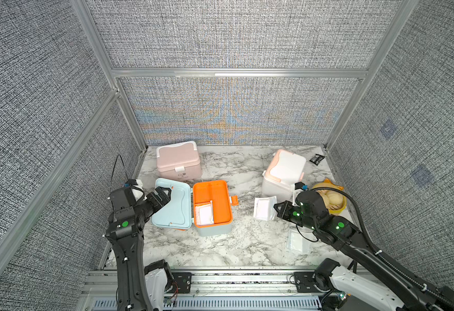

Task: Open first aid kits and take out gauze
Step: Place the gauze at the center of the board.

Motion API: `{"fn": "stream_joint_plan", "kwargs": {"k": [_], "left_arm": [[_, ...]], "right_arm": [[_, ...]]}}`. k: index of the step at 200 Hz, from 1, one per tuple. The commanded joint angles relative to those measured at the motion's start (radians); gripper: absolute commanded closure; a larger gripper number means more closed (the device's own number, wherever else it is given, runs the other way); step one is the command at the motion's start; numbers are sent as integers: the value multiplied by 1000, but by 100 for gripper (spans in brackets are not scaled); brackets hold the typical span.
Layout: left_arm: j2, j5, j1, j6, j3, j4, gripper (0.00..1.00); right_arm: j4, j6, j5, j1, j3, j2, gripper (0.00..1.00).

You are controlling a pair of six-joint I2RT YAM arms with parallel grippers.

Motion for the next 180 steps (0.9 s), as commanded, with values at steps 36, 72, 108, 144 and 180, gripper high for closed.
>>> {"fn": "stream_joint_plan", "kwargs": {"k": [36,72,108,144,180], "left_arm": [[3,16,-1,1,-5,30,2],[1,18,-1,-1,-6,31,2],[0,20,0,-1,-7,34,2],[-5,18,0,-2,-9,35,2],[-2,19,0,-2,-9,34,2]], "right_arm": [[51,-23,-44,-133,-122,40,100],[95,-105,-96,-238,-162,113,100],[80,-197,-111,-305,-153,201,100],[122,-236,-148,-351,-158,281,100],[153,-262,-187,-370,-133,362,100]]}}
